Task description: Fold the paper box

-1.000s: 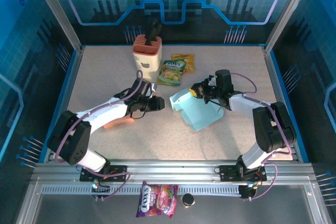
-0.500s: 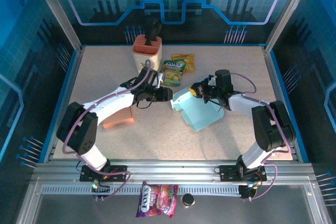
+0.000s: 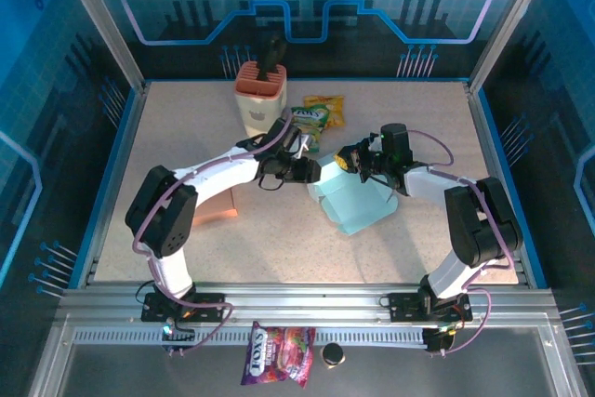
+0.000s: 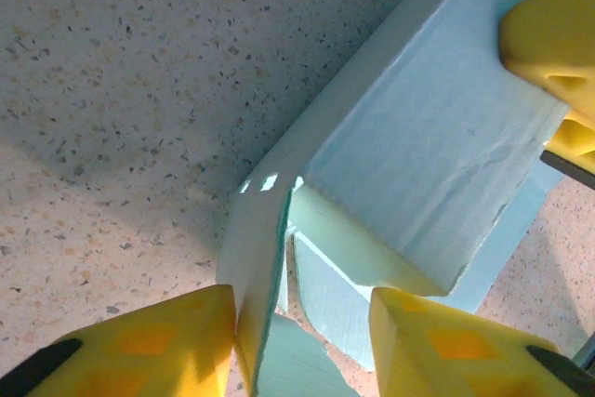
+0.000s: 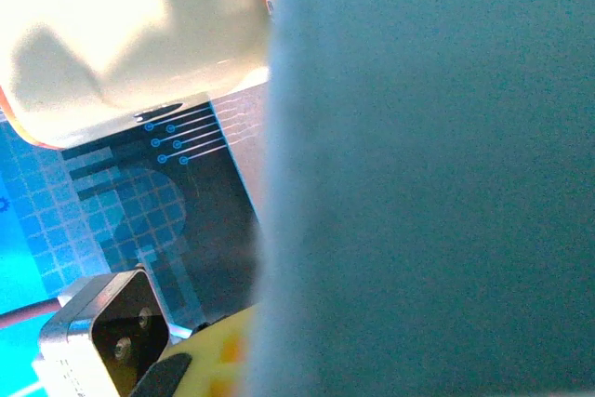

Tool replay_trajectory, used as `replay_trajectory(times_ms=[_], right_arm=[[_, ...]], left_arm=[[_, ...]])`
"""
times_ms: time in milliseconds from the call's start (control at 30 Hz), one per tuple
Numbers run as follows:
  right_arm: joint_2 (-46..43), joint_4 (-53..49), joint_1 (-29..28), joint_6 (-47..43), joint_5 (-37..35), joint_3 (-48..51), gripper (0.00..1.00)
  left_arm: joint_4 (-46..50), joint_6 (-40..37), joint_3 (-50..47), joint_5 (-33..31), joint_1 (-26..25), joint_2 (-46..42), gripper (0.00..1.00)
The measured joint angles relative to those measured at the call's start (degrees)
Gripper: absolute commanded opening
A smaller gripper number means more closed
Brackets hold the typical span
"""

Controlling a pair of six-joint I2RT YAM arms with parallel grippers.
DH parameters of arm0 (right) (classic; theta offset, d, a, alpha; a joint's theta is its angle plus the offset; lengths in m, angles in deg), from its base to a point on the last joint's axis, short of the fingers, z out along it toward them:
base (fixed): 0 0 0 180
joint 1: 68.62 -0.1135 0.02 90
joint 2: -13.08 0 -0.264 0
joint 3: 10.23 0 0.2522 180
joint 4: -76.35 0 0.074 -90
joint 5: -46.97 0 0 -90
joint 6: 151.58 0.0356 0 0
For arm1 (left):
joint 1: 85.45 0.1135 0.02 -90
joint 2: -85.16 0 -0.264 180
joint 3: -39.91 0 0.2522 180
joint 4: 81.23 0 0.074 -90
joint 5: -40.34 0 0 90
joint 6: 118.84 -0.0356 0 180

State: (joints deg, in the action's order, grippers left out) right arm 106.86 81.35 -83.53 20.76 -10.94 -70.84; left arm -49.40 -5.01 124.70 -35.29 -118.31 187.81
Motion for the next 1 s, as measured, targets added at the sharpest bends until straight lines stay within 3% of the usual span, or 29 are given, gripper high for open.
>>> replay_trajectory(times_ms=[200,400,567,1000], right_arm=[[0.0,0.8,0.3,0.6,0.5,0.0,0.00],[0.9,2.1,0.7,0.6,1.4,0.0,0.00],[2.1,3.0,0.7,0.6,1.9,0.0,0.00],[4.2,7.3,0.7,1.9,4.3,0.9,0.00]], left_arm=[[-3.8,-0.5,-9.2,-1.1,0.2,-9.6,0.47],[-6.8,-4.2,-15.6,-0.9,3.3,-15.3,0.36],[-6.6,-9.9,-16.4,1.2,5.9,-13.8,0.36],[-9.6,-21.4,-14.2,3.4,5.1,-6.1,0.39]])
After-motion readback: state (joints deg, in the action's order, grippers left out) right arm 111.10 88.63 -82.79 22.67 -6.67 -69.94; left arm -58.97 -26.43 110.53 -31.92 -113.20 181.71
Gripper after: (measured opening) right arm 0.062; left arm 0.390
